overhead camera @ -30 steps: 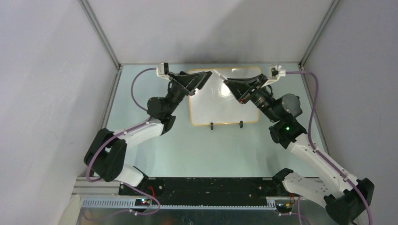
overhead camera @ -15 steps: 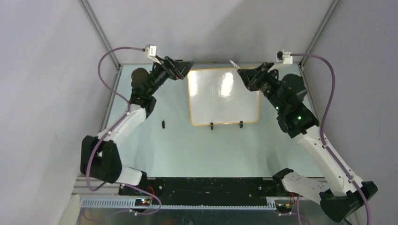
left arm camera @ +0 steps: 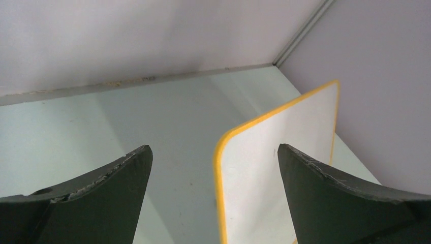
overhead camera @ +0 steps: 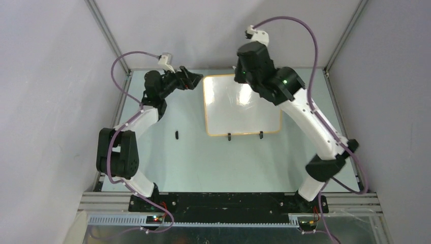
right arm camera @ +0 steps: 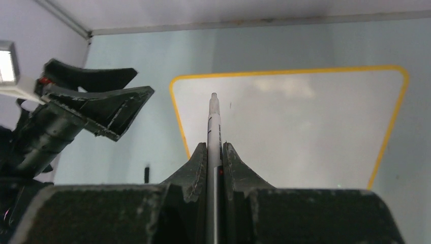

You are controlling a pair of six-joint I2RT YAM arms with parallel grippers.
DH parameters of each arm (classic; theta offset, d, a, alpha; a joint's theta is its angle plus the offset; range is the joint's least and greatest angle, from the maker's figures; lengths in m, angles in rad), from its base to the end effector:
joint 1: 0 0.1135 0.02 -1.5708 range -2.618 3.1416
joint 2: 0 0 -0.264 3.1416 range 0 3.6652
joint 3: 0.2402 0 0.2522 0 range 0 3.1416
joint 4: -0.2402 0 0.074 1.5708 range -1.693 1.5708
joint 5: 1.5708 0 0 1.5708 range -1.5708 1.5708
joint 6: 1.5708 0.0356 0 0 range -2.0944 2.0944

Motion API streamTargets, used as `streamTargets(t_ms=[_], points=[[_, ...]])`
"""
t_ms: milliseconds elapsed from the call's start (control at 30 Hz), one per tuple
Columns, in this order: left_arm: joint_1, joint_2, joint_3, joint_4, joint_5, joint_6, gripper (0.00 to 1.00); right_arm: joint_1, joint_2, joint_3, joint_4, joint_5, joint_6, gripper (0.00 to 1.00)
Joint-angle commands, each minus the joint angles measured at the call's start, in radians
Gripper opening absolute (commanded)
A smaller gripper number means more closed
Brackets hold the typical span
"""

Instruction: Write a sentence on the whiteboard

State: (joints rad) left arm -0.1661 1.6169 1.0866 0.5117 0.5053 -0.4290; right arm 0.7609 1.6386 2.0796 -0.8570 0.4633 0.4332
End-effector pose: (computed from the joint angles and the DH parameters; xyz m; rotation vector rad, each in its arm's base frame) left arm 0.3709 -0.0797 0.3031 0.1928 1.6439 -0.8577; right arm 0.2504 0.2165 0.4929 -0.0222 1.9549 0.3308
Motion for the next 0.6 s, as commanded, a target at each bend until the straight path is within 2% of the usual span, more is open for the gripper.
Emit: streamTargets(t_ms=[0,33,67,133,167,267,367,467,567], points=[[0.051,-0.019,-0.04,0.191,0.041,-0.075,0.99,0.081,0.135,0.355,-0.385,0.256,0.056,0.0],[0.055,-0.02,-0.05,0.204,0.042,-0.092,0.99,0.08,0.15,0.404,-0.392,0.206,0.047,0.0],[0.062,-0.019,-0.055,0.226,0.044,-0.1,0.99,0.057,0.149,0.413,-0.386,0.073,0.033,0.0],[0.07,-0.02,-0.069,0.26,0.05,-0.123,0.99,-0.004,0.117,0.393,-0.353,-0.078,0.067,0.0],[0.071,-0.021,-0.081,0.273,0.052,-0.135,0.99,-0.028,0.077,0.337,-0.313,-0.107,0.083,0.0],[0.073,-0.03,-0.102,0.312,0.06,-0.143,0.99,-0.139,-0.035,0.086,-0.159,-0.322,0.052,0.0],[0.074,-0.028,-0.107,0.313,0.066,-0.145,1.0,-0.114,-0.161,-0.097,0.008,-0.281,0.002,0.0],[0.075,-0.003,-0.091,0.323,0.096,-0.166,0.99,-0.089,-0.224,-0.219,0.078,-0.187,0.008,0.0],[0.074,0.033,-0.079,0.346,0.134,-0.187,0.99,-0.083,-0.242,-0.311,0.115,-0.16,0.034,0.0]])
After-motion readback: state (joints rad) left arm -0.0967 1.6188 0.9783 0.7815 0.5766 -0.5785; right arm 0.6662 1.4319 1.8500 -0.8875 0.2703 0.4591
